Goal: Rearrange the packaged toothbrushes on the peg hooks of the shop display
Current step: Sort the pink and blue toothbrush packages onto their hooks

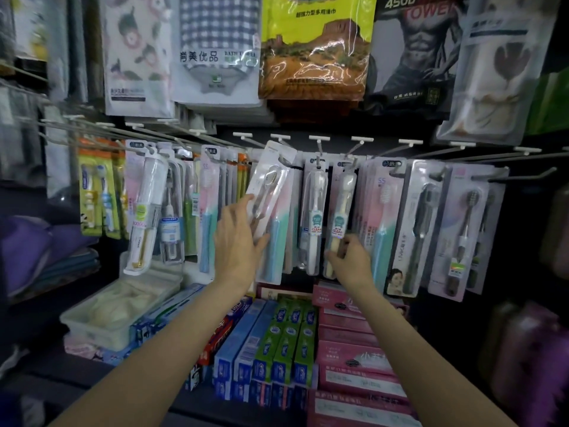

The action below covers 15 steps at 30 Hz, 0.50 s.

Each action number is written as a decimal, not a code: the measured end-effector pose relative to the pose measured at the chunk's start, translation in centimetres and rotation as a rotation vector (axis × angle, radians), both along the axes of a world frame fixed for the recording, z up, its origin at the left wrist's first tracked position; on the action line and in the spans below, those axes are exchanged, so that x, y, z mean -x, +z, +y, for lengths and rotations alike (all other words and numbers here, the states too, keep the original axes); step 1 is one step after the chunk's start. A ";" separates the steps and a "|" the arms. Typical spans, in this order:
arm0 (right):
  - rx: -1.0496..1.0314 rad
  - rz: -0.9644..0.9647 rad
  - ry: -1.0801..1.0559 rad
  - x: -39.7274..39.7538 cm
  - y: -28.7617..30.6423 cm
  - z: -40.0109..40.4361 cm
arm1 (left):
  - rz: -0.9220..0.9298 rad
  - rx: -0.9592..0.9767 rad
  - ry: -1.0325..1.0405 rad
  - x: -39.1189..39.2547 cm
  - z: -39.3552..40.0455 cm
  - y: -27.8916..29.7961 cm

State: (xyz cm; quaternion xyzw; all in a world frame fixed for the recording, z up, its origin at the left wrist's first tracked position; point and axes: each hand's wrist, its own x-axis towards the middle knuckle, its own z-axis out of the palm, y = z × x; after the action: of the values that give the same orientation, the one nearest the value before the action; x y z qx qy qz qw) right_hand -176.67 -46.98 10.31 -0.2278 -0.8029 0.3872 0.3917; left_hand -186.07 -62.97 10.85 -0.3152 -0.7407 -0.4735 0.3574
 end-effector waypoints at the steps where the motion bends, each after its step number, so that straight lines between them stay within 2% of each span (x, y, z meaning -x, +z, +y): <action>1: 0.034 0.040 0.026 -0.1 0.1 -0.4 | 0.002 0.014 -0.001 -0.3 0.1 -0.1; 4: 0.083 0.097 0.088 -1.2 1.0 -1.3 | -0.023 0.033 -0.010 -0.8 0.8 -0.4; 10: 0.253 0.059 0.244 -2.8 2.1 -0.9 | -0.036 0.041 -0.031 -1.5 1.0 -0.4; 15: 0.249 0.098 0.316 -4.4 1.7 -0.6 | -0.026 0.074 0.005 -1.9 0.5 -0.1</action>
State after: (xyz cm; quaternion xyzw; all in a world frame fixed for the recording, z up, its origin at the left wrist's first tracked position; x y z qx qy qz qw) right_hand -172.32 -47.60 12.04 -0.1265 -0.7545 0.5507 0.3338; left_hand -184.19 -62.47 10.79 -0.3202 -0.7629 -0.4491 0.3373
